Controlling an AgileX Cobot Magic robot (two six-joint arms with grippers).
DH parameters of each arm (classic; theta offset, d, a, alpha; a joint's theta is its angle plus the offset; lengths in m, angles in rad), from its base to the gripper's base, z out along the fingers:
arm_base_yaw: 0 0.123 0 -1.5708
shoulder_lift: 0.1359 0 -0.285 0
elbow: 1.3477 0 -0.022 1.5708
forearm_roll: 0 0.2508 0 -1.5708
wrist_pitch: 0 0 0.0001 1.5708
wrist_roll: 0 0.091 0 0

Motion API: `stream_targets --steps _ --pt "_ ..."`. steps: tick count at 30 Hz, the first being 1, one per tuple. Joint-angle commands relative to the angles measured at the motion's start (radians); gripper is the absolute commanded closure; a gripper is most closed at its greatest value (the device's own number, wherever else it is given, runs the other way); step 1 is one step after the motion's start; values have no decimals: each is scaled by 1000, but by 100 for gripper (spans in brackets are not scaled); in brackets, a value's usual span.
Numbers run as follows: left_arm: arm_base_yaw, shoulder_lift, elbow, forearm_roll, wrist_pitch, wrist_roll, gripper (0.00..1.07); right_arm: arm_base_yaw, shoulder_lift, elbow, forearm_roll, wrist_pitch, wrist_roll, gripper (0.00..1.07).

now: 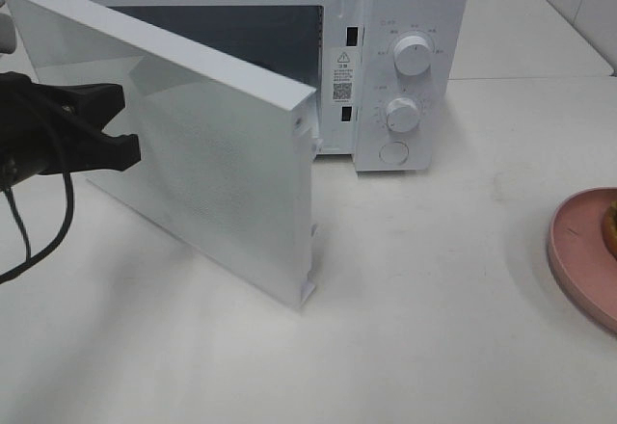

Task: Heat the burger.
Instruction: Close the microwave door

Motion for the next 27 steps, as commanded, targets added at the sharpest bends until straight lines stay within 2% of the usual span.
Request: stream_targets --steps 1,8,11,13,16,17,19,20,24,27 --pt "-36 35 -50 -62 -25 -1 107 -6 -32 2 -4 1 -10 31" --pt "-89 116 -140 -101 -21 0 107 -6 -32 2 -4 1 -10 31" --pt "-117 154 -179 -142 -20 22 107 -6 -32 2 -4 1 -10 31" --pt "-157 200 -232 -234 -20 74 107 -6 -32 2 -4 1 -11 31" --pt "-167 213 -247 -260 -20 91 107 -6 -32 2 -4 1 -11 31" --pt "-187 238 -276 -311 -20 124 107 -6 -32 2 -4 1 -11 31" --pt "-195 249 -289 -332 -20 135 107 -6 -32 2 -4 1 -11 31" --pt "-208 275 -321 -367 -21 158 107 -6 -32 2 -4 1 -11 31" --pt "-224 333 -391 -394 -15 165 107 -6 -32 2 -4 1 -11 31" --pt "-224 343 -406 -395 -11 165 107 -6 -32 2 -4 1 -11 31"
